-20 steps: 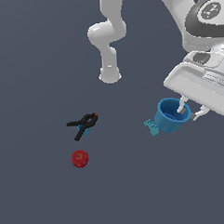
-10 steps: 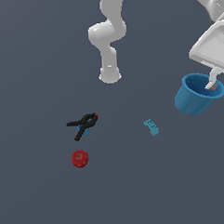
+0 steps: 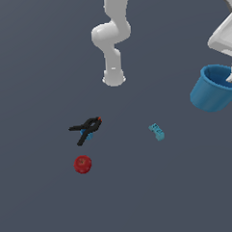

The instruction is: Pick up a designated object from a clutter of objects.

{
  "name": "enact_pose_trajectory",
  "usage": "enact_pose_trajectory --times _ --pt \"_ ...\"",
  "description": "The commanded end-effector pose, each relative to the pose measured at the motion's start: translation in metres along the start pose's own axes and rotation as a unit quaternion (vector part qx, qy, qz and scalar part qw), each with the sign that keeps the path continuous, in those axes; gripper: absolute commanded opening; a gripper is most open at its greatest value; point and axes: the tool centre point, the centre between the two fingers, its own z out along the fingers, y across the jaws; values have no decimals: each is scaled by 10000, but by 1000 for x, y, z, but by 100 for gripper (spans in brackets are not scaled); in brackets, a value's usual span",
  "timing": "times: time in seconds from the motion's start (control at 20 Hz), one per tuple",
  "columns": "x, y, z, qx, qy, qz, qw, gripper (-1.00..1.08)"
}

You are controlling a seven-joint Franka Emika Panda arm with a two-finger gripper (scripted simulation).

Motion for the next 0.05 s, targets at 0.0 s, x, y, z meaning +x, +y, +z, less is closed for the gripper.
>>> enact_pose_trajectory --times 0.0 --pt "2 0 -3 5 8 9 10000 -100"
